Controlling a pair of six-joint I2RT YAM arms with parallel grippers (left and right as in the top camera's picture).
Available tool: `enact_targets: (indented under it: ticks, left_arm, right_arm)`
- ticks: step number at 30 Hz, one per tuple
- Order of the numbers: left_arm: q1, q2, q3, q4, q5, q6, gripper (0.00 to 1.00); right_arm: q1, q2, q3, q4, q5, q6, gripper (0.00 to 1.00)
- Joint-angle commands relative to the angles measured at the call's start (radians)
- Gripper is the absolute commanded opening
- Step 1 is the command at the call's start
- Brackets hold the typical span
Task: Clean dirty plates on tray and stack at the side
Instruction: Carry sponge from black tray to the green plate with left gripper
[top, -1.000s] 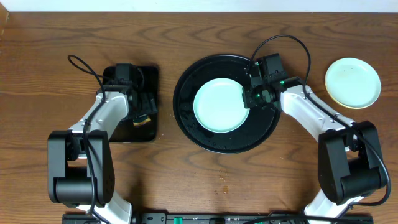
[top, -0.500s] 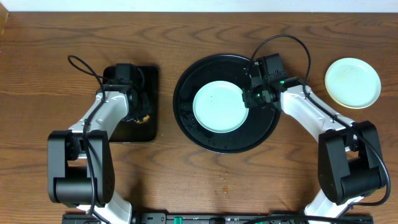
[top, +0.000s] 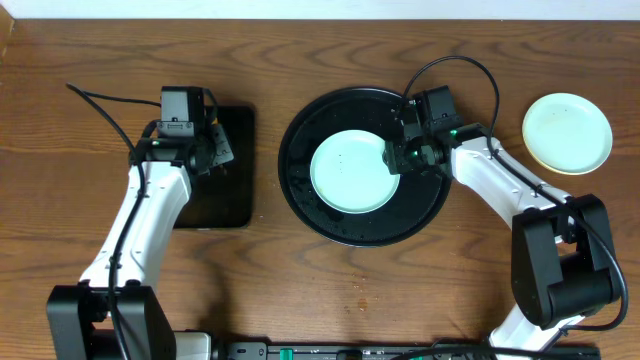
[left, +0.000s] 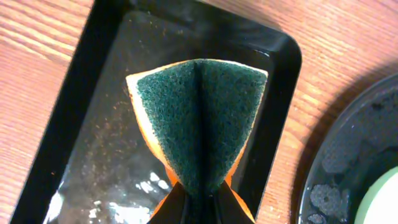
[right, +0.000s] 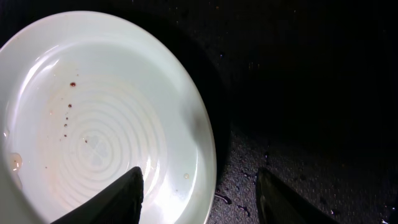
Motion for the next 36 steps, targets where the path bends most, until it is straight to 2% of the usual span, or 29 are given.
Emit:
enact_targets:
  ticks: [1,5,10,13,14,16,19,20,23,25,36]
  left_arm:
    - [0.002,-0.001,0.017,0.014,-0.034,0.009,0.08]
    - [-0.007,-0.001,0.035,0.016,-0.026,0.034,0.07]
    - [-0.055,0.001,0.129,-0.064,-0.023,0.093,0.07]
    - [-0.101,0.002,0.165,-0.061,0.117,0.108,0.07]
    - [-0.119,0.002,0.165,-0.048,0.167,0.107,0.07]
    - [-0.165,0.009,0.165,-0.031,0.221,0.097,0.07]
    - [-0.246,0.040,0.165,0.000,0.226,0.093,0.07]
    - [-0.274,0.056,0.165,0.014,0.226,0.092,0.07]
    - [-0.352,0.113,0.165,0.072,0.225,0.093,0.07]
    - [-0.383,0.148,0.165,0.108,0.225,0.093,0.07]
    - [-0.433,0.372,0.165,0.291,0.191,0.115,0.07]
  right_arm:
    - [0.003,0.005,-0.009,0.000,-0.008,-0.003,0.56]
    - [0.003,0.005,-0.009,-0.001,-0.009,0.013,0.60]
    - [0.003,0.005,-0.009,-0.005,-0.009,0.035,0.65]
    - [0.003,0.005,-0.009,-0.008,-0.008,0.035,0.66]
    - [0.003,0.005,-0.009,-0.011,-0.008,0.035,0.64]
    - [0.003,0.011,-0.010,-0.012,-0.009,0.035,0.55]
    - [0.003,0.038,-0.010,-0.008,-0.008,0.054,0.22]
    - [0.003,0.050,-0.010,-0.003,-0.008,0.054,0.15]
    - [0.003,0.085,-0.010,0.013,-0.009,0.055,0.10]
    - [0.003,0.097,-0.010,0.019,-0.010,0.062,0.01]
    - [0.003,0.105,-0.010,0.027,-0.016,0.073,0.01]
